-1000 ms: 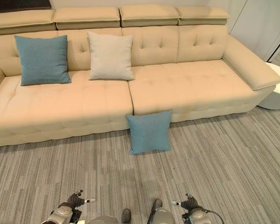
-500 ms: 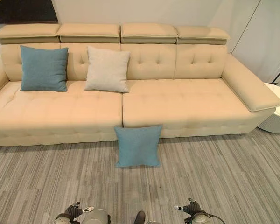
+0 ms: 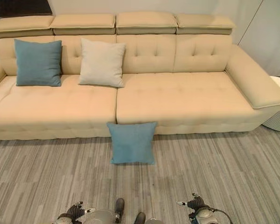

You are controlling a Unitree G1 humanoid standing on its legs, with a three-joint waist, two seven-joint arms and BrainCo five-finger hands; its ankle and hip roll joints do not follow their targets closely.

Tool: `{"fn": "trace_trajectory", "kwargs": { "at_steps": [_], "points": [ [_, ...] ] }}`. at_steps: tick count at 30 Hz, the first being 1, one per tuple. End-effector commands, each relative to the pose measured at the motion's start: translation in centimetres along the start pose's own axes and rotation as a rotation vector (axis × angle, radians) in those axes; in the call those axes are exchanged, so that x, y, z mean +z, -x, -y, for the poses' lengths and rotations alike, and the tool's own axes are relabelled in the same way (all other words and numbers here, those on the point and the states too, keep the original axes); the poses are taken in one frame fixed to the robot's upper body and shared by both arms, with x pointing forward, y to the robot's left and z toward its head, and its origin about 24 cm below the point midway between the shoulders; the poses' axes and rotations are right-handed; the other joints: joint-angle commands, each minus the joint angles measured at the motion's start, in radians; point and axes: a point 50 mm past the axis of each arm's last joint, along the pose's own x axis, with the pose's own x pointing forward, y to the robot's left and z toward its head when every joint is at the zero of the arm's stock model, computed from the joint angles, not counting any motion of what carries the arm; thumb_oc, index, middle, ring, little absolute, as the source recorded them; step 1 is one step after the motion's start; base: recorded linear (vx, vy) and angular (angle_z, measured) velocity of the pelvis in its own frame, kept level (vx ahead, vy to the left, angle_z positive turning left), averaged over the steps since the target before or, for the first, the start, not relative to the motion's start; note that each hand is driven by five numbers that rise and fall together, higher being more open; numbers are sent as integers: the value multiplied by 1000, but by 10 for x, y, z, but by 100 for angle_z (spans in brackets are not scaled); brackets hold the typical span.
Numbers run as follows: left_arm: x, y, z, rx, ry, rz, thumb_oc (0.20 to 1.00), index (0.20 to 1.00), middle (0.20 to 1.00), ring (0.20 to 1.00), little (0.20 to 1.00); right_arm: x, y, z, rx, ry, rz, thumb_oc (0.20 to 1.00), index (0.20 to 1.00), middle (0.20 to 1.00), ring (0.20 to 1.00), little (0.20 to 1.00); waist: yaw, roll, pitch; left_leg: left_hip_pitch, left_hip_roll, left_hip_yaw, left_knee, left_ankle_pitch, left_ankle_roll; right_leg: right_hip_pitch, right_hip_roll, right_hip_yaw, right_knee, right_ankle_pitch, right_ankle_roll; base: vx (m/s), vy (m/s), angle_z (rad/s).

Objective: Pick up all the scattered cushions and arrange them neatly on the sofa.

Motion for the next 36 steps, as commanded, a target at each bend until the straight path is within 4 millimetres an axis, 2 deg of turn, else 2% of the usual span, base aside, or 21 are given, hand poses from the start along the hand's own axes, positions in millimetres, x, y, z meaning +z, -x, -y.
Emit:
{"fn": "trace_trajectory", "kwargs": {
  "at_steps": [1, 3, 6, 8, 9, 10, 13, 15, 18, 19, 20, 21, 22, 24, 25, 28, 33, 36],
  "points": [
    [23, -4, -18, 46, 13, 70, 1000, 1000, 1000, 1000, 1000, 11, 0, 0, 0, 10, 60, 1000, 1000, 1000, 1000, 1000, 8, -29, 26, 8, -54, -34, 101, -163, 31, -110, -141, 79, 400, 119, 83, 108, 76, 1],
    [24, -4, -19, 50, 12, 77, 1000, 1000, 1000, 1000, 1000, 11, 0, -1, 2, 11, 63, 1000, 1000, 1000, 1000, 1000, 9, -28, 27, 19, -54, -42, 94, -163, 35, -142, -137, 101, 420, 107, 70, 151, 49, 33],
    [30, -4, -19, 54, -1, 98, 1000, 1000, 1000, 1000, 1000, 14, 0, -2, 11, 24, 71, 1000, 1000, 1000, 1000, 1000, 18, 2, 29, 53, -17, -66, 47, -152, 19, -129, -64, 134, 145, 57, 40, 199, -23, 24],
    [32, -4, -18, 53, -13, 105, 1000, 1000, 1000, 1000, 1000, 17, -1, -3, 15, 30, 79, 1000, 1000, 1000, 1000, 1000, 18, 2, 28, 55, -11, -76, 37, -144, 8, -129, -12, 201, -29, 85, 44, 105, -80, -1],
    [32, -4, -18, 53, -13, 105, 1000, 1000, 1000, 1000, 1000, 17, -1, -3, 15, 30, 79, 1000, 1000, 1000, 1000, 1000, 19, 2, 28, 54, -11, -75, 38, -145, 8, -129, -11, 202, -31, 87, 44, 153, -134, 7],
    [37, -5, -18, 52, -24, 118, 1000, 1000, 1000, 1000, 1000, 19, -1, -3, 17, 36, 81, 1000, 1000, 1000, 1000, 1000, 16, -4, 28, 55, -16, -95, 35, -141, -3, -132, 21, 256, -130, 128, 56, 101, -94, 19],
    [36, -5, -15, 40, -32, 117, 1000, 1000, 1000, 1000, 1000, 15, 0, -4, 22, 43, 73, 1000, 1000, 1000, 1000, 1000, 12, -11, 22, 55, -26, -114, 52, -159, -8, -97, 27, 288, -193, 144, 51, 212, -157, 54],
    [34, -5, -11, 26, -39, 108, 1000, 1000, 1000, 1000, 1000, 7, 1, -4, 20, 26, 52, 1000, 1000, 1000, 1000, 1000, 4, -14, 4, 59, -20, -131, 91, -193, -34, -62, 42, 310, -213, 139, 28, 244, -193, 28],
    [34, -5, -8, 18, -40, 110, 1000, 1000, 1000, 1000, 1000, 6, 1, -3, 17, 20, 51, 1000, 1000, 1000, 1000, 1000, -4, -14, 2, 44, -11, -112, 136, -206, -49, -44, 37, 287, -224, 135, 22, 143, -140, 41],
    [39, -5, -6, 9, -47, 124, 1000, 1000, 1000, 1000, 1000, 9, 0, -1, 10, 9, 61, 1000, 1000, 1000, 1000, 1000, -14, -16, 14, -22, 23, -36, 284, -204, -64, -13, 31, 258, -242, 130, 4, 86, -160, 87],
    [41, -5, -4, 3, -48, 131, 1000, 1000, 1000, 1000, 1000, 11, 0, 0, 6, 9, 67, 1000, 1000, 1000, 1000, 1000, -17, -14, 23, -57, 48, 8, 355, -210, -64, 6, 31, 234, -255, 124, -7, 131, -237, 134],
    [44, -5, -4, 6, -33, 142, 1000, 1000, 1000, 1000, 1000, 12, 0, 3, -2, -3, 67, 1000, 1000, 1000, 1000, 1000, -24, -18, 35, -82, 92, 73, 381, -212, -58, 36, 26, 196, -274, 111, -18, 69, -129, 152],
    [44, -5, -4, 6, -33, 142, 1000, 1000, 1000, 1000, 1000, 12, 0, 3, -2, -3, 67, 1000, 1000, 1000, 1000, 1000, -24, -19, 37, -79, 91, 73, 378, -211, -58, 37, 25, 195, -274, 111, -18, 75, -90, 133],
    [47, -5, -3, 1, -33, 148, 1000, 1000, 1000, 1000, 1000, 10, -1, 5, -11, -11, 57, 1000, 1000, 1000, 1000, 1000, -35, -36, 34, -69, 106, 101, 273, -208, -56, 53, 6, 165, -297, 109, -13, 80, -17, 57],
    [46, -5, -2, -1, -37, 146, 1000, 1000, 1000, 1000, 1000, 9, 0, 5, -9, -13, 53, 1000, 1000, 1000, 1000, 1000, -41, -40, 29, -50, 110, 103, 197, -184, -62, 55, 0, 152, -301, 108, -12, 105, 4, 46],
    [51, -5, -2, -2, -52, 160, 1000, 1000, 1000, 1000, 1000, 5, 0, 6, -17, -24, 46, 1000, 1000, 1000, 1000, 1000, -68, -48, 17, -45, 135, 107, 4, -63, -92, 60, -17, 105, -297, 86, -17, 137, 97, 45],
    [50, -5, 1, -17, -60, 157, 1000, 1000, 1000, 1000, 1000, -2, 2, 2, -6, -26, 23, 1000, 1000, 1000, 1000, 1000, -79, -38, -1, -30, 124, 97, -9, -67, -93, 82, -37, 95, -266, 63, -7, 253, 298, 19],
    [53, -5, -3, -13, -85, 168, 1000, 1000, 1000, 1000, 1000, 1, 1, -2, 10, -17, 27, 1000, 1000, 1000, 1000, 1000, -72, -31, -3, -28, 97, 97, 27, -111, -65, 69, -73, 116, -212, 64, 19, 234, 354, -20]
  ]
}}
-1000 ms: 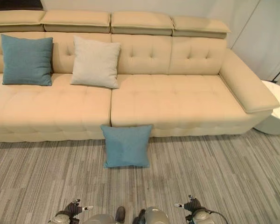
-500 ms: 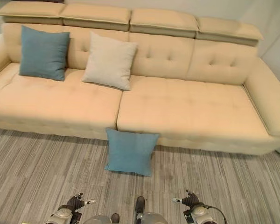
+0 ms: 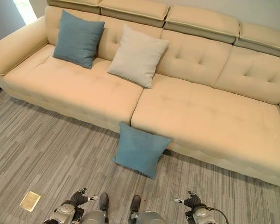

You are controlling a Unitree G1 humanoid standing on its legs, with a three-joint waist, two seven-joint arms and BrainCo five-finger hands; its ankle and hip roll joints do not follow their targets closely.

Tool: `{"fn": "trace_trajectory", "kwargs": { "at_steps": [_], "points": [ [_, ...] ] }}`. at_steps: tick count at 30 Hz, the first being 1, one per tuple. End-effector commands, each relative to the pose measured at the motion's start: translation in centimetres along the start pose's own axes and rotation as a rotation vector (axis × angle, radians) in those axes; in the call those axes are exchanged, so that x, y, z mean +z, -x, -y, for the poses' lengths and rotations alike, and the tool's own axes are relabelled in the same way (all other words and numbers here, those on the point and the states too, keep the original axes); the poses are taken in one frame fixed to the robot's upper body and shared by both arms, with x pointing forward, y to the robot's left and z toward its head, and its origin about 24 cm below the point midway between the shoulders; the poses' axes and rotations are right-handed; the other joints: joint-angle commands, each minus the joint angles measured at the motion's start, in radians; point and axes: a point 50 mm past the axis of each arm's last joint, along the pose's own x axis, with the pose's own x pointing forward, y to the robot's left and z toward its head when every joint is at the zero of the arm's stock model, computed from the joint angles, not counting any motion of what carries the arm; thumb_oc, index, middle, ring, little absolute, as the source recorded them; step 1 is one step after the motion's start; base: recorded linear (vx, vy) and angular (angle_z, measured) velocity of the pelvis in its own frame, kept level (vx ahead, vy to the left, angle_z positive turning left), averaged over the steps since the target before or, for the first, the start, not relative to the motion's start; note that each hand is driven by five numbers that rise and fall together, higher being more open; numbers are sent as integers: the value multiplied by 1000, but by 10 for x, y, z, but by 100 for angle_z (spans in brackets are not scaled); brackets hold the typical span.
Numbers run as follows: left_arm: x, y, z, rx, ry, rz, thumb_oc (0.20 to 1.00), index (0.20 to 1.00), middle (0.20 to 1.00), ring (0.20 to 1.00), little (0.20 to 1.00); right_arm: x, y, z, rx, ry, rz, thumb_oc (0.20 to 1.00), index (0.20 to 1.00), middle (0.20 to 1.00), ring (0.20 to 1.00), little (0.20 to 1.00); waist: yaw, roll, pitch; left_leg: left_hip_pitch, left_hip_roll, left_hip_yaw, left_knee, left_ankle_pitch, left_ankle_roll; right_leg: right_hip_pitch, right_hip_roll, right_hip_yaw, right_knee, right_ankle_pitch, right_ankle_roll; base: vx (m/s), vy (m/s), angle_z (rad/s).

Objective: Pick up all the scattered cushions and arrange them neatly on the sofa.

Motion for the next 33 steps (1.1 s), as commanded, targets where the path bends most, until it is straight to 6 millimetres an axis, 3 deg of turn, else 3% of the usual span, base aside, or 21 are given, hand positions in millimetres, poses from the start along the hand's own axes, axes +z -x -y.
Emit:
{"fn": "trace_trajectory", "kwargs": {
  "at_steps": [1, 4, 8, 11, 13, 15, 18, 21, 23, 24, 25, 27, 29, 30, 31, 32, 33],
  "points": [
    [11, -2, -5, 3, -37, 42, 1000, 1000, 1000, 1000, 1000, 2, -1, 5, -7, 26, 14, 1000, 1000, 1000, 1000, 1000, 9, -14, -34, -50, -63, 13, 135, -130, 56, 54, -92, 15, 112, -166, 108, 167, 293, -50],
    [14, -3, -16, 32, -31, 52, 1000, 1000, 1000, 1000, 1000, 12, -2, 2, 4, 19, 39, 1000, 1000, 1000, 1000, 1000, 23, -1, -21, -45, -83, 23, 167, -180, 97, -16, -126, 18, 274, -167, 133, 158, 275, -30],
    [14, -2, -23, 53, -25, 48, 1000, 1000, 1000, 1000, 1000, 20, -2, 0, 9, 16, 67, 1000, 1000, 1000, 1000, 1000, 26, 8, -4, -30, -91, 43, 167, -197, 118, -95, -148, 13, 412, -146, 144, 110, 163, -22],
    [11, -2, -25, 58, -24, 41, 1000, 1000, 1000, 1000, 1000, 21, -2, -1, 13, 25, 70, 1000, 1000, 1000, 1000, 1000, 32, 20, -2, 1, -91, 59, 139, -195, 118, -106, -134, -5, 357, -154, 137, 160, 63, -31],
    [7, -1, -27, 64, -16, 29, 1000, 1000, 1000, 1000, 1000, 24, -3, 0, 10, 37, 81, 1000, 1000, 1000, 1000, 1000, 47, 25, 3, 15, -85, 87, 123, -194, 112, -113, -126, -73, 235, -130, 147, 141, -34, -31],
    [6, -1, -26, 59, -19, 27, 1000, 1000, 1000, 1000, 1000, 25, -3, 1, 9, 41, 86, 1000, 1000, 1000, 1000, 1000, 48, 26, 8, 23, -85, 90, 121, -191, 108, -110, -114, -85, 191, -116, 154, 147, -102, -34],
    [3, -1, -24, 54, -24, 21, 1000, 1000, 1000, 1000, 1000, 27, -3, 4, 4, 49, 104, 1000, 1000, 1000, 1000, 1000, 45, 19, 13, 33, -88, 88, 134, -206, 96, -102, -100, -79, 162, -110, 159, 183, -175, -7],
    [1, 0, -22, 49, -17, 16, 1000, 1000, 1000, 1000, 1000, 26, -2, 4, 0, 53, 108, 1000, 1000, 1000, 1000, 1000, 41, 17, 9, 34, -81, 86, 174, -230, 79, -80, -87, -57, 152, -119, 140, 232, -267, 0],
    [-3, 0, -18, 39, -4, 7, 1000, 1000, 1000, 1000, 1000, 28, -2, 8, -9, 52, 120, 1000, 1000, 1000, 1000, 1000, 41, 13, 12, 0, -46, 98, 317, -224, 39, -32, -70, -54, 120, -135, 109, 178, -295, 5],
    [-3, 0, -18, 39, -4, 7, 1000, 1000, 1000, 1000, 1000, 28, -2, 8, -9, 52, 120, 1000, 1000, 1000, 1000, 1000, 40, 14, 12, -7, -42, 96, 330, -230, 37, -31, -67, -56, 117, -134, 107, 102, -391, 20],
    [0, 0, -16, 37, 0, 16, 1000, 1000, 1000, 1000, 1000, 33, -2, 13, -25, 39, 143, 1000, 1000, 1000, 1000, 1000, 47, 13, 39, -106, 14, 85, 563, -164, 4, 12, -36, -61, 86, -146, 66, 63, -364, 18],
    [2, 0, -17, 49, 24, 22, 1000, 1000, 1000, 1000, 1000, 36, -2, 18, -40, 31, 156, 1000, 1000, 1000, 1000, 1000, 55, 10, 59, -166, 24, 47, 654, -145, 5, 32, -17, -65, 69, -159, 43, 97, -325, 18],
    [3, -1, -18, 58, 43, 24, 1000, 1000, 1000, 1000, 1000, 36, -2, 18, -42, 28, 152, 1000, 1000, 1000, 1000, 1000, 53, 7, 61, -183, 14, 32, 641, -160, 13, 38, -16, -64, 61, -160, 41, 76, -88, -6],
    [4, -1, -18, 62, 64, 25, 1000, 1000, 1000, 1000, 1000, 33, -2, 19, -43, 26, 143, 1000, 1000, 1000, 1000, 1000, 51, 0, 59, -183, -1, 24, 584, -178, 19, 41, -22, -66, 53, -159, 44, 157, -24, 5],
    [4, -1, -18, 69, 79, 25, 1000, 1000, 1000, 1000, 1000, 29, -2, 22, -52, 24, 132, 1000, 1000, 1000, 1000, 1000, 45, -13, 49, -162, -27, 10, 428, -189, 24, 42, -36, -69, 38, -159, 55, 212, -2, 14],
    [3, 0, -18, 68, 81, 23, 1000, 1000, 1000, 1000, 1000, 29, -2, 24, -58, 25, 131, 1000, 1000, 1000, 1000, 1000, 41, -15, 44, -148, -42, -8, 330, -166, 21, 39, -40, -71, 33, -160, 59, 160, 21, 17],
    [3, 0, -18, 68, 81, 23, 1000, 1000, 1000, 1000, 1000, 29, -2, 24, -58, 25, 131, 1000, 1000, 1000, 1000, 1000, 41, -15, 45, -146, -43, -8, 326, -164, 21, 40, -41, -71, 33, -160, 59, 113, 48, 19]
  ]
}}
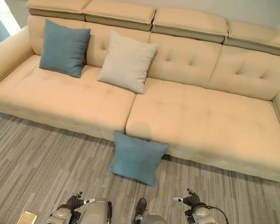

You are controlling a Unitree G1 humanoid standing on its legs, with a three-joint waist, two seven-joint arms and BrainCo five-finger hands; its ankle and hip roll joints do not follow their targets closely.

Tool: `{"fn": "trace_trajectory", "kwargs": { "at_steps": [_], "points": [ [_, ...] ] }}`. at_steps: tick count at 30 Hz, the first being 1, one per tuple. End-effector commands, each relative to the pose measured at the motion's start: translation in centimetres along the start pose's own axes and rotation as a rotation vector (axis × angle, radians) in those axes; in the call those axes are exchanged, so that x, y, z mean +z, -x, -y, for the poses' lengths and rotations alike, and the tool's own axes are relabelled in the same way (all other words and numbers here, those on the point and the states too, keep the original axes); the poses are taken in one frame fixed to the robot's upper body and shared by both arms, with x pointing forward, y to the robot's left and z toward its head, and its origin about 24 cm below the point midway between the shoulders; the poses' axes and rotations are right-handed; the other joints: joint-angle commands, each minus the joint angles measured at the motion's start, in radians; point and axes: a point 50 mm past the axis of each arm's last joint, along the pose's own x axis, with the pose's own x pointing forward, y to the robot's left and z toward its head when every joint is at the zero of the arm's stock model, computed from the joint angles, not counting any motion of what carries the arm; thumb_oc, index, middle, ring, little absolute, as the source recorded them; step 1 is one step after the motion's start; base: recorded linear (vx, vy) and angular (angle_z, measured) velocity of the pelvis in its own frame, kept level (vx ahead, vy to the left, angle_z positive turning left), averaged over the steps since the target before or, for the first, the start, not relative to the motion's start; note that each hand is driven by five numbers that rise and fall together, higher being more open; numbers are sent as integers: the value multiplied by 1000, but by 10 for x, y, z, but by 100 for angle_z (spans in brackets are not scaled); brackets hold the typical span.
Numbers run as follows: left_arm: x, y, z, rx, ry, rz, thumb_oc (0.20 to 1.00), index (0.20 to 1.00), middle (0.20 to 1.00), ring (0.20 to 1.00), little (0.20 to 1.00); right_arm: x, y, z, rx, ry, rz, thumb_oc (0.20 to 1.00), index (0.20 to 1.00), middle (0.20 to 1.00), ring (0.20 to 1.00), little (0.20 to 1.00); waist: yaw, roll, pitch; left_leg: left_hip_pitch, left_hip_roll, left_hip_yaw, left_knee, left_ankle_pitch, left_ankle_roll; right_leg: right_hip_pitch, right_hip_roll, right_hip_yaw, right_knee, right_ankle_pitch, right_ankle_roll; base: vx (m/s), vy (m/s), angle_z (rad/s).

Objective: Pick up all the scattered cushions and arrange them neatly on the sofa.

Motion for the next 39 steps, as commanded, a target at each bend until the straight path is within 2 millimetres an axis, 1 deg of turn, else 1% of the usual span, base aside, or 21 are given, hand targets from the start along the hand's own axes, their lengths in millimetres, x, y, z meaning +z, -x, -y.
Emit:
{"fn": "trace_trajectory", "kwargs": {
  "at_steps": [1, 2, 3, 5, 9, 10, 11, 13, 16, 18, 21, 22, 25, 27, 29, 32, 34, 35, 36, 37, 39],
  "points": [
    [14, -2, -1, 18, 42, 51, 1000, 1000, 1000, 1000, 1000, 9, -2, 28, -78, -1, 42, 1000, 1000, 1000, 1000, 1000, -16, 2, 7, 49, -56, -45, -157, 5, 32, 21, -8, 28, 35, -141, 92, 105, 50, 7],
    [16, -3, -2, 26, 46, 57, 1000, 1000, 1000, 1000, 1000, 9, -2, 29, -85, -1, 42, 1000, 1000, 1000, 1000, 1000, -18, 0, 5, 44, -62, -63, -209, 39, 27, 22, -12, 23, 38, -147, 88, 289, 194, 10],
    [14, -2, -2, 19, 44, 46, 1000, 1000, 1000, 1000, 1000, 5, -2, 29, -85, -1, 21, 1000, 1000, 1000, 1000, 1000, -21, 10, -7, 73, -65, -88, -263, 41, 29, 25, -11, 34, 57, -167, 95, 334, 280, 6],
    [16, -3, -2, 21, 39, 53, 1000, 1000, 1000, 1000, 1000, 4, -2, 27, -83, 1, 14, 1000, 1000, 1000, 1000, 1000, -28, 11, -8, 72, -78, -92, -231, 28, 34, 22, -28, 39, 88, -167, 104, 335, 348, -15],
    [20, -3, -4, 21, 34, 66, 1000, 1000, 1000, 1000, 1000, 6, -2, 23, -72, 1, 19, 1000, 1000, 1000, 1000, 1000, -15, 8, -9, 71, -92, -73, -207, -11, 60, 9, -53, 60, 118, -163, 127, 185, 256, -30],
    [26, -4, -8, 31, 36, 86, 1000, 1000, 1000, 1000, 1000, 13, -4, 21, -67, -4, 39, 1000, 1000, 1000, 1000, 1000, -7, 5, 2, 63, -97, -60, -189, -33, 77, -18, -70, 68, 158, -161, 142, 160, 275, -34],
    [26, -4, -8, 31, 36, 86, 1000, 1000, 1000, 1000, 1000, 13, -4, 21, -67, -4, 39, 1000, 1000, 1000, 1000, 1000, -5, 5, 2, 61, -97, -58, -187, -34, 78, -20, -70, 69, 160, -162, 142, 146, 282, -40],
    [30, -4, -13, 46, 39, 102, 1000, 1000, 1000, 1000, 1000, 19, -5, 20, -63, -12, 56, 1000, 1000, 1000, 1000, 1000, 6, 6, 12, 56, -101, -37, -174, -59, 99, -53, -88, 76, 205, -154, 159, 137, 252, -33],
    [36, -5, -20, 67, 42, 127, 1000, 1000, 1000, 1000, 1000, 31, -6, 19, -58, -17, 97, 1000, 1000, 1000, 1000, 1000, 8, 14, 36, 43, -98, -25, -167, -69, 121, -131, -102, 103, 302, -124, 174, 93, 194, -23],
    [37, -5, -21, 70, 40, 131, 1000, 1000, 1000, 1000, 1000, 34, -6, 19, -59, -16, 108, 1000, 1000, 1000, 1000, 1000, 8, 16, 39, 45, -100, -25, -168, -72, 125, -133, -100, 114, 295, -125, 171, 79, 66, -23],
    [47, -5, -26, 89, 46, 164, 1000, 1000, 1000, 1000, 1000, 43, -7, 22, -69, -7, 139, 1000, 1000, 1000, 1000, 1000, 15, 23, 51, 33, -98, -21, -175, -71, 128, -150, -97, 116, 229, -110, 168, 41, 5, -4],
    [56, -6, -28, 91, 43, 197, 1000, 1000, 1000, 1000, 1000, 48, -7, 27, -79, -5, 156, 1000, 1000, 1000, 1000, 1000, 11, 18, 59, 3, -104, -24, -150, -72, 128, -163, -94, 137, 192, -110, 170, 18, -37, -8],
    [61, -5, -27, 96, 52, 214, 1000, 1000, 1000, 1000, 1000, 52, -7, 28, -84, -5, 167, 1000, 1000, 1000, 1000, 1000, 12, 15, 68, -10, -107, -20, -140, -74, 126, -167, -96, 135, 181, -102, 170, 13, -52, 6],
    [85, -5, -31, 123, 78, 295, 1000, 1000, 1000, 1000, 1000, 68, -7, 35, -112, 9, 231, 1000, 1000, 1000, 1000, 1000, 4, 13, 94, -46, -104, -42, -168, -34, 112, -209, -87, 131, 172, -69, 169, 6, -168, 7],
    [101, -4, -34, 137, 88, 347, 1000, 1000, 1000, 1000, 1000, 79, -6, 38, -128, 4, 269, 1000, 1000, 1000, 1000, 1000, -3, 9, 106, -70, -103, -51, -209, -2, 103, -220, -82, 119, 115, -48, 168, -5, -157, 25],
    [110, -3, -35, 148, 97, 375, 1000, 1000, 1000, 1000, 1000, 85, -6, 39, -140, 4, 288, 1000, 1000, 1000, 1000, 1000, -8, 7, 111, -87, -102, -54, -226, 15, 98, -235, -77, 117, 95, -40, 168, -4, -78, 16],
    [127, -1, -38, 165, 124, 429, 1000, 1000, 1000, 1000, 1000, 97, -6, 44, -172, -8, 323, 1000, 1000, 1000, 1000, 1000, -15, 12, 129, -130, -104, -59, -223, 29, 92, -276, -76, 117, 103, -38, 164, -24, -51, -3],
    [127, -1, -38, 165, 124, 429, 1000, 1000, 1000, 1000, 1000, 97, -6, 44, -172, -8, 323, 1000, 1000, 1000, 1000, 1000, -15, 12, 129, -130, -104, -60, -223, 29, 92, -276, -76, 117, 103, -38, 164, -35, -21, 0],
    [145, 3, -40, 181, 143, 487, 1000, 1000, 1000, 1000, 1000, 109, -5, 50, -212, -34, 356, 1000, 1000, 1000, 1000, 1000, -22, 22, 150, -167, -106, -62, -216, 36, 88, -316, -80, 118, 122, -44, 162, 0, 0, 0],
    [145, 3, -40, 181, 143, 487, 1000, 1000, 1000, 1000, 1000, 109, -5, 51, -213, -34, 356, 1000, 1000, 1000, 1000, 1000, -23, 22, 148, -171, -106, -62, -214, 35, 88, -320, -81, 117, 124, -45, 162, -30, -13, 4],
    [178, 12, -47, 225, 190, 594, 1000, 1000, 1000, 1000, 1000, 131, -2, 62, -289, -72, 416, 1000, 1000, 1000, 1000, 1000, -37, 40, 178, -246, -106, -66, -196, 46, 85, -411, -91, 108, 176, -55, 159, -36, 8, 9]
  ]
}}
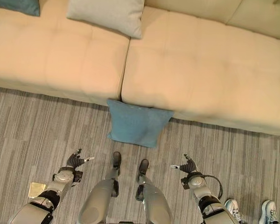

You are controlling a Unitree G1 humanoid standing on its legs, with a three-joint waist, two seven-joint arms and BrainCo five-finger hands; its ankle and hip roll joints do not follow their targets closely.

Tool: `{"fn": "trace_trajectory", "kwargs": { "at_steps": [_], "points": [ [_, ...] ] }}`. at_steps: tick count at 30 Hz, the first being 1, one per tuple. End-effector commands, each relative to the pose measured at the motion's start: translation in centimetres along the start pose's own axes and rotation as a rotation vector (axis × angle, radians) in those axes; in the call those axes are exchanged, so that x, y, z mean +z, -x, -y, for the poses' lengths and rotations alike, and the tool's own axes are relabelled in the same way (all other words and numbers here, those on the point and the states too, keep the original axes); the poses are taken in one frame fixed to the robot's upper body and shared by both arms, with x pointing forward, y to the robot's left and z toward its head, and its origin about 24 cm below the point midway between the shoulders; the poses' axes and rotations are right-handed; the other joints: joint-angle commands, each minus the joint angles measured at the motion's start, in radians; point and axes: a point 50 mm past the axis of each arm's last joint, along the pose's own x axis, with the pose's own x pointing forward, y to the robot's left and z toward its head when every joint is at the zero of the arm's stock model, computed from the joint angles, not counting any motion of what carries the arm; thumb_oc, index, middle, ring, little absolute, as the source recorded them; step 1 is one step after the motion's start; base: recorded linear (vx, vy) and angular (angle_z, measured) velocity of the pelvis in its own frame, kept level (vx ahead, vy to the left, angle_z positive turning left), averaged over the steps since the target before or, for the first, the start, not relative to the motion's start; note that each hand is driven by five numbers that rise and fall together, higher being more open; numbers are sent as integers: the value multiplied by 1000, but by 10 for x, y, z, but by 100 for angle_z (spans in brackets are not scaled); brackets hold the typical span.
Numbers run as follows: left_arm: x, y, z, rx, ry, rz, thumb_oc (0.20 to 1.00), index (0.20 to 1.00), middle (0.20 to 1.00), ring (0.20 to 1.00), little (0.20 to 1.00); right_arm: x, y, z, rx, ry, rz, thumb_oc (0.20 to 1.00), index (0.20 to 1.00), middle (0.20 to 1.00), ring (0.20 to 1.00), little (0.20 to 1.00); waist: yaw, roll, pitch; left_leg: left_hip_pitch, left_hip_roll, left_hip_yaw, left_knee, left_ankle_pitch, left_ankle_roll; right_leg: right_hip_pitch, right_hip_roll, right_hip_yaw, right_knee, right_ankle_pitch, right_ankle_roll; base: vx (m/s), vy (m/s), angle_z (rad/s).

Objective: Pick up all the scattered cushions and arrange them neatly on the sofa.

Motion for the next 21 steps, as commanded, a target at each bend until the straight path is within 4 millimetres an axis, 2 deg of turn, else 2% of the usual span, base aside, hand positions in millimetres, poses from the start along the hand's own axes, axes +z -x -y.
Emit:
{"fn": "trace_trajectory", "kwargs": {
  "at_steps": [1, 2, 3, 4, 7, 8, 9, 10, 11, 12, 14, 17, 18, 20, 21],
  "points": [
    [25, -6, -6, 72, 56, 98, 1000, 1000, 1000, 1000, 1000, 16, -4, 22, -113, -21, 72, 1000, 1000, 1000, 1000, 1000, -20, -1, 2, -57, -36, -32, 135, -177, -11, -52, -60, 44, 34, -38, 62, -37, 17, 13],
    [38, -8, -8, 94, 76, 138, 1000, 1000, 1000, 1000, 1000, 26, -6, 26, -144, -32, 102, 1000, 1000, 1000, 1000, 1000, -25, 5, 13, -85, -35, -31, 139, -174, -11, -86, -63, 46, 51, -40, 60, -48, 27, 10],
    [65, -13, -10, 132, 124, 216, 1000, 1000, 1000, 1000, 1000, 51, -11, 36, -210, -54, 178, 1000, 1000, 1000, 1000, 1000, -35, 14, 35, -165, -36, -34, 166, -168, -12, -172, -69, 46, 91, -42, 60, -48, 27, 3],
    [65, -13, -10, 132, 124, 216, 1000, 1000, 1000, 1000, 1000, 51, -11, 36, -210, -54, 178, 1000, 1000, 1000, 1000, 1000, -35, 14, 36, -164, -35, -34, 166, -168, -12, -172, -69, 46, 91, -42, 60, -54, 42, 1],
    [114, -18, -20, 195, 197, 349, 1000, 1000, 1000, 1000, 1000, 100, -13, 61, -343, -131, 323, 1000, 1000, 1000, 1000, 1000, -52, 28, 64, -307, -36, -33, 225, -168, -5, -322, -79, 58, 165, -48, 54, -39, 56, 5],
    [125, -19, -22, 199, 203, 373, 1000, 1000, 1000, 1000, 1000, 111, -13, 67, -372, -154, 353, 1000, 1000, 1000, 1000, 1000, -56, 30, 72, -337, -35, -36, 243, -175, -5, -355, -81, 65, 186, -56, 54, -36, 100, 6],
    [162, -20, -36, 236, 231, 462, 1000, 1000, 1000, 1000, 1000, 147, -10, 84, -431, -255, 454, 1000, 1000, 1000, 1000, 1000, -71, 35, 81, -456, -34, -40, 310, -185, 7, -479, -89, 73, 260, -62, 51, -9, 68, 8],
    [161, -20, -35, 236, 231, 461, 1000, 1000, 1000, 1000, 1000, 146, -10, 84, -431, -255, 453, 1000, 1000, 1000, 1000, 1000, -69, 34, 89, -440, -33, -40, 306, -190, 4, -465, -88, 76, 258, -65, 54, -11, 83, 6],
    [178, -18, -40, 242, 246, 505, 1000, 1000, 1000, 1000, 1000, 159, -8, 88, -438, -305, 497, 1000, 1000, 1000, 1000, 1000, -74, 37, 87, -487, -36, -43, 329, -192, 10, -507, -91, 78, 273, -68, 49, 20, 70, 14],
    [208, -16, -46, 262, 267, 566, 1000, 1000, 1000, 1000, 1000, 185, -3, 100, -469, -414, 571, 1000, 1000, 1000, 1000, 1000, -83, 38, 96, -556, -36, -44, 366, -203, 15, -579, -96, 84, 318, -73, 54, 36, 86, 10],
    [236, -11, -53, 279, 294, 628, 1000, 1000, 1000, 1000, 1000, 209, 5, 108, -487, -485, 647, 1000, 1000, 1000, 1000, 1000, -92, 39, 97, -617, -38, -46, 379, -209, 16, -642, -102, 86, 338, -79, 56, 45, 62, 2],
    [272, -2, -68, 316, 317, 699, 1000, 1000, 1000, 1000, 1000, 236, 14, 119, -507, -544, 727, 1000, 1000, 1000, 1000, 1000, -107, 36, 99, -695, -42, -50, 391, -213, 18, -728, -109, 97, 366, -82, 64, 31, 42, 2],
    [272, -2, -68, 315, 317, 697, 1000, 1000, 1000, 1000, 1000, 235, 14, 119, -506, -543, 725, 1000, 1000, 1000, 1000, 1000, -106, 34, 105, -678, -42, -51, 384, -218, 14, -714, -107, 101, 360, -84, 69, 51, 38, 4],
    [302, 9, -78, 328, 340, 768, 1000, 1000, 1000, 1000, 1000, 257, 22, 129, -518, -563, 794, 1000, 1000, 1000, 1000, 1000, -116, 36, 97, -768, -47, -54, 409, -216, 17, -806, -116, 106, 393, -90, 67, 60, 37, 5],
    [301, 9, -78, 327, 340, 766, 1000, 1000, 1000, 1000, 1000, 257, 22, 129, -517, -562, 793, 1000, 1000, 1000, 1000, 1000, -116, 34, 102, -751, -46, -56, 401, -220, 14, -791, -114, 110, 387, -92, 73, 67, 60, 4]
  ]
}}
